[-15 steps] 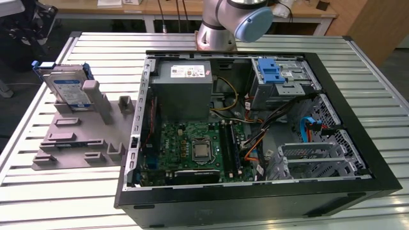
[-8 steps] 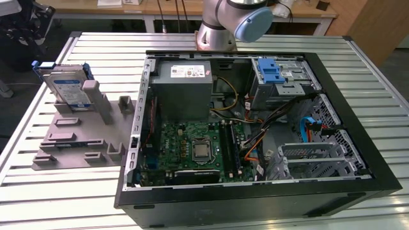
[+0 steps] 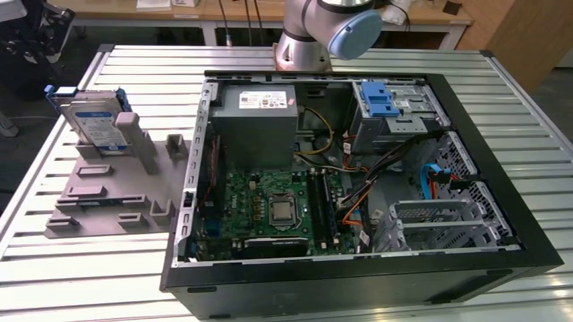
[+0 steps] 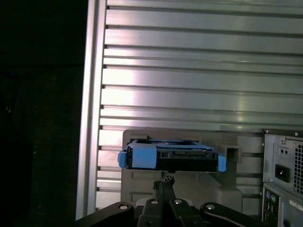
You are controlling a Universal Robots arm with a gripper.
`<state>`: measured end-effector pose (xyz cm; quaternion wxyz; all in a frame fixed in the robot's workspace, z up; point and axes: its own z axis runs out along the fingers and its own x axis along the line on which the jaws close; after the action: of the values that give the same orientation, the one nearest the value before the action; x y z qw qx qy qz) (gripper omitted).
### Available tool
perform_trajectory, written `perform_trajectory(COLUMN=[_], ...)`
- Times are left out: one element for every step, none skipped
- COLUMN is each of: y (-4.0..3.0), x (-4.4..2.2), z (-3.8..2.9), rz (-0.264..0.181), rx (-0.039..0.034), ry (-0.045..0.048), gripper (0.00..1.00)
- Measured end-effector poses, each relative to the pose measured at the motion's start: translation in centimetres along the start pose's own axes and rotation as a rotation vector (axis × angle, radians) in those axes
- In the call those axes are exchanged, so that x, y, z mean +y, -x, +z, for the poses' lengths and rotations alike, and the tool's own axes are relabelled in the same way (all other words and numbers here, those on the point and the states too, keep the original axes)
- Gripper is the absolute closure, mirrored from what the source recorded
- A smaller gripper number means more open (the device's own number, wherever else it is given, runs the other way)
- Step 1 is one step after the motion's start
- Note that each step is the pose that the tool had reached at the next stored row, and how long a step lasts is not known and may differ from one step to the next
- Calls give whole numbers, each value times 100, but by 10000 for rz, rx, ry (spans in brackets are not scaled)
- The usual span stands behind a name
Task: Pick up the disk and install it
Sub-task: 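Pick up the disk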
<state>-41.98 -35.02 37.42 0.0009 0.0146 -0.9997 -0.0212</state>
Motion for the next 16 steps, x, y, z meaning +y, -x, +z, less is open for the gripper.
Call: perform_trajectory(y=[0, 0, -1, -1, -1, -1, -1, -1, -1, -2, -2, -2, -2, -2, -2, -2], x=[0, 0, 0, 0, 0, 0, 0, 0, 0, 0, 0, 0, 0, 0, 1, 0], z=[0, 0, 0, 0, 0, 0, 0, 0, 0, 0, 0, 0, 1, 1, 1, 0], rz=[0, 0, 0, 0, 0, 0, 0, -3, -16, -61, -155, -287, -414, -535, -657, -779], rx=[0, 0, 0, 0, 0, 0, 0, 0, 1, 3, 7, 12, 17, 22, 28, 33], ry=[0, 0, 0, 0, 0, 0, 0, 0, 0, 0, -1, -1, 0, -1, -1, -1], gripper=[89, 89, 89, 89, 89, 89, 89, 89, 89, 89, 89, 89, 89, 89, 89, 89])
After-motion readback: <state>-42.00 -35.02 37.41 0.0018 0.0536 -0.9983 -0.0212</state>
